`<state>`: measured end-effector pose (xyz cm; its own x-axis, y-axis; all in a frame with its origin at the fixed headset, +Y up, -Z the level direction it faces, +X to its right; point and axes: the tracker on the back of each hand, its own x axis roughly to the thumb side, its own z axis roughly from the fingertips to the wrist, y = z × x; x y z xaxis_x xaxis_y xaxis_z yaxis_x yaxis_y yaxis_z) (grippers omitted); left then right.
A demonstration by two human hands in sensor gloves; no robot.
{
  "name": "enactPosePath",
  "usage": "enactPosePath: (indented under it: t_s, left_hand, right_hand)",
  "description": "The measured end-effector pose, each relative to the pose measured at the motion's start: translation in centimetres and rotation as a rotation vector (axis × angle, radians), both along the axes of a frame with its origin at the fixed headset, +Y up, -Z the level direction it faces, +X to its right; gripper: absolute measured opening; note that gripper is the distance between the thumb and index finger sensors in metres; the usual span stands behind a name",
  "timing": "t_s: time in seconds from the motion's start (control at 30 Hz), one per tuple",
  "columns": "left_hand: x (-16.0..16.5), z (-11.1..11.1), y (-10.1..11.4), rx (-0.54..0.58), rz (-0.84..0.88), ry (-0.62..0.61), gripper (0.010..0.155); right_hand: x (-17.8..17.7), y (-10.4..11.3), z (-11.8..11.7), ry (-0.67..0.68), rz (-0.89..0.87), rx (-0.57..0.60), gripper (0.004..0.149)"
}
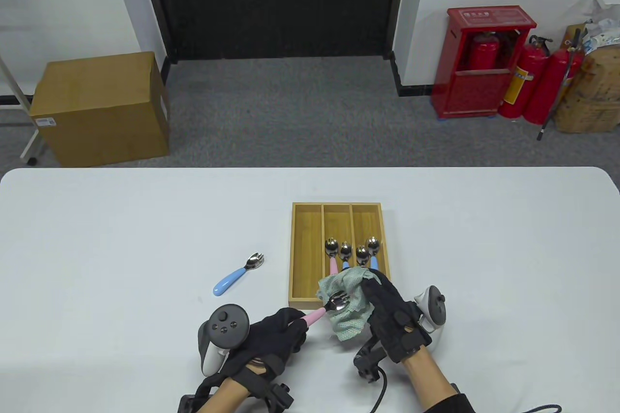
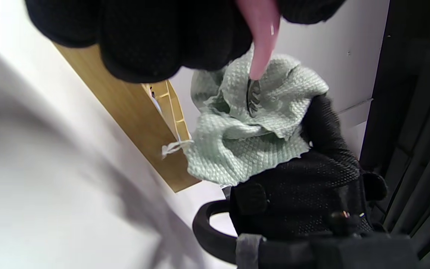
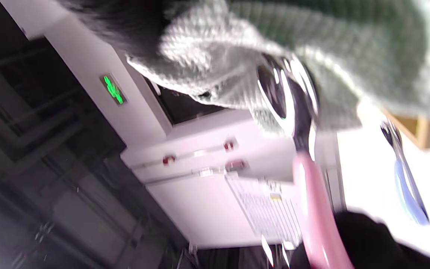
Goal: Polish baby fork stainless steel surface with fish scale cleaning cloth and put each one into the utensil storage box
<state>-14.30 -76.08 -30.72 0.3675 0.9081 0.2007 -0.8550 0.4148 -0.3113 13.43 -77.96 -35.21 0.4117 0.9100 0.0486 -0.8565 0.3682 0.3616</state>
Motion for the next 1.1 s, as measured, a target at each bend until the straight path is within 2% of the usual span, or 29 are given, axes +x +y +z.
enactPosePath:
  t_s: [0.1, 0.17, 0.3, 0.37, 0.43, 0.5, 0.6, 0.67, 0.73, 0.77, 0.83, 0.9, 1.03, 1.1]
  left_hand:
    - [0.1, 0.1, -0.5, -0.022, 0.033, -0.003, 0.057]
    - [0.2, 0.2, -0.6, -0.029, 0.059, -0.017, 0.057]
    - [0.2, 0.3, -0.3, 0.013, 0.039, -0.046, 0.057]
    - [0.1, 0.4, 0.0, 0.051, 0.022, -0.04, 0.056]
    - [0.0, 0.5, 0.6, 0.081, 0.01, -0.05, 0.056]
    - [0.2, 0.7, 1.2, 0.122, -0.017, -0.063, 0.056]
    - [0.6, 1.0, 2.0, 0.176, -0.06, -0.086, 0.056]
    - [0.6, 1.1, 2.1, 0.167, -0.041, -0.098, 0.055]
    - [0.5, 1.0, 2.4, 0.152, -0.011, -0.123, 0.055]
    - [0.5, 1.0, 2.7, 0.151, -0.016, -0.139, 0.055]
    - [0.4, 0.9, 3.0, 0.176, -0.066, -0.157, 0.055]
    - [0.2, 0.8, 3.2, 0.197, -0.105, -0.135, 0.055]
    - [-0.4, 0.5, 3.5, 0.196, -0.138, -0.116, 0.055]
    - [-0.7, 0.2, 3.5, 0.19, -0.125, -0.126, 0.056]
  right_hand:
    - [-0.9, -0.1, 0.4, 0.07, -0.054, 0.005, 0.062]
    - [-0.9, 0.1, 0.7, 0.05, -0.035, -0.016, 0.058]
    - [-1.0, 1.3, 0.9, -0.03, 0.175, 0.079, 0.045]
    - [-1.3, 1.8, 1.0, 0.005, 0.237, 0.13, 0.058]
    - [-1.2, 1.9, 0.9, 0.028, 0.282, 0.128, 0.072]
    - [-1.0, 2.0, 0.8, 0.07, 0.343, 0.112, 0.077]
    - [-1.0, 2.4, 0.7, 0.192, 0.383, 0.096, 0.072]
    - [-1.3, 3.1, 1.1, 0.215, 0.342, 0.092, 0.064]
    - [-1.3, 4.2, 1.2, 0.198, 0.367, 0.13, 0.058]
    - [-1.2, 4.8, 1.4, 0.177, 0.432, 0.184, 0.054]
    - [-1.3, 5.8, 1.6, 0.093, 0.506, 0.251, 0.05]
    - [-1.5, 6.4, 1.9, 0.03, 0.576, 0.293, 0.048]
    - [-1.9, 7.5, 2.5, -0.039, 0.823, 0.43, 0.049]
    - [-2.0, 7.8, 2.7, -0.07, 0.879, 0.462, 0.05]
